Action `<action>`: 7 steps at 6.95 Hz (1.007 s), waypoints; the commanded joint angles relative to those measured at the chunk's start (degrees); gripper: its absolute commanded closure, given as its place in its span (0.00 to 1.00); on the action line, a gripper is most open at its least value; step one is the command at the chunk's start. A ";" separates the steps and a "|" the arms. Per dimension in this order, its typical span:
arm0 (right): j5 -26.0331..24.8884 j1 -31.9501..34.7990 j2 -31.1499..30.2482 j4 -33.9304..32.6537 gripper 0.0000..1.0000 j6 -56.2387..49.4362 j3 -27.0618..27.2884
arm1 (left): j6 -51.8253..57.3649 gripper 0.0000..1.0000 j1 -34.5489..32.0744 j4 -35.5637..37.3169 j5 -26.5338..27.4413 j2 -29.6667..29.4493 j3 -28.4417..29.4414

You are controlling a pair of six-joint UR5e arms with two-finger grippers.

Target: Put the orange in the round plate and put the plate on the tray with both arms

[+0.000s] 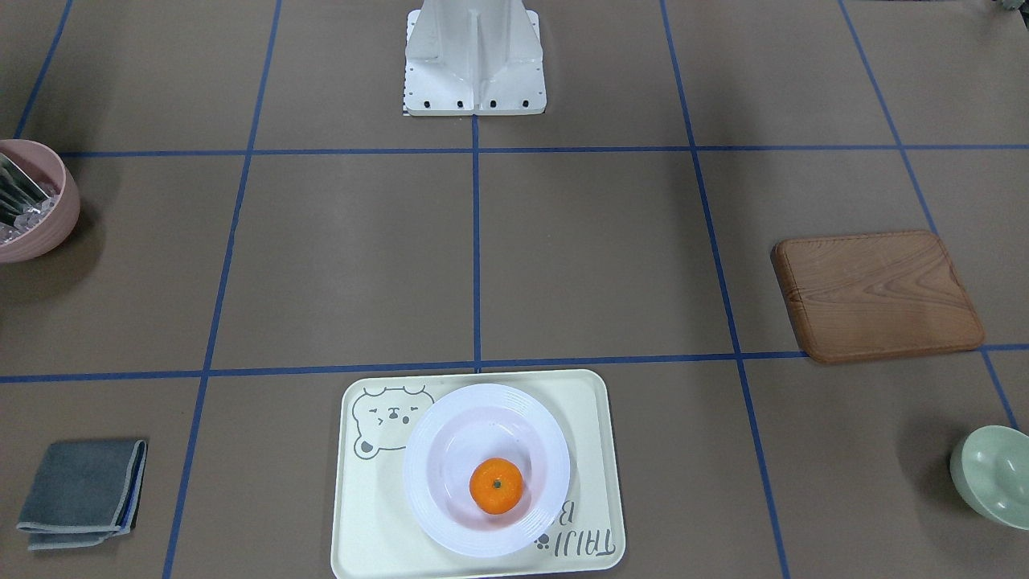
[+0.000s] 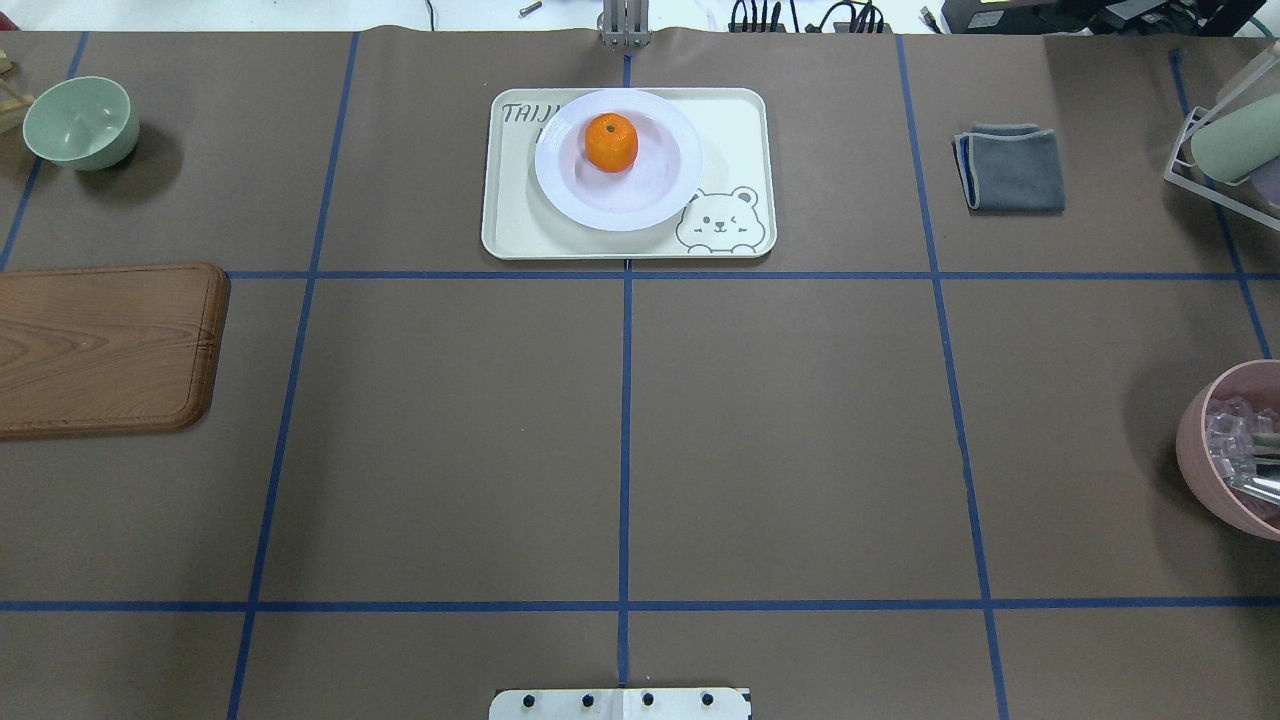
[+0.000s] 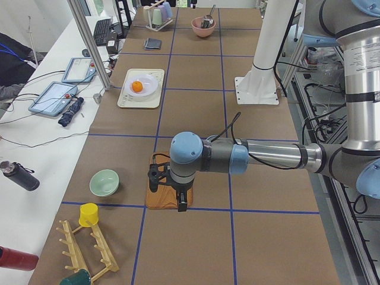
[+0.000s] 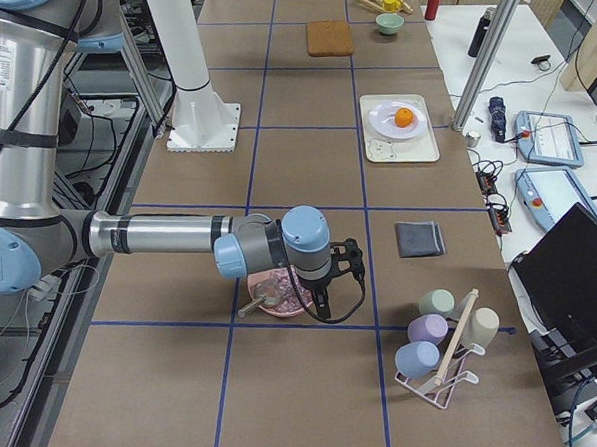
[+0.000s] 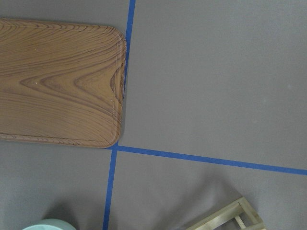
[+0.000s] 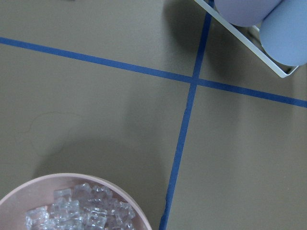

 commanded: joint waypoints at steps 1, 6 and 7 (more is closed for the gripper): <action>0.16 0.01 -0.86 10.83 0.00 0.09 -5.23 | -0.07 0.02 0.00 0.00 0.00 0.03 0.21; 2.98 2.46 -0.51 14.76 0.00 0.71 -4.65 | -0.07 0.02 0.00 -0.18 0.00 1.26 -0.14; 2.80 2.55 -0.25 11.19 0.00 0.71 -2.03 | -0.07 0.02 0.00 -0.18 0.00 1.26 -0.14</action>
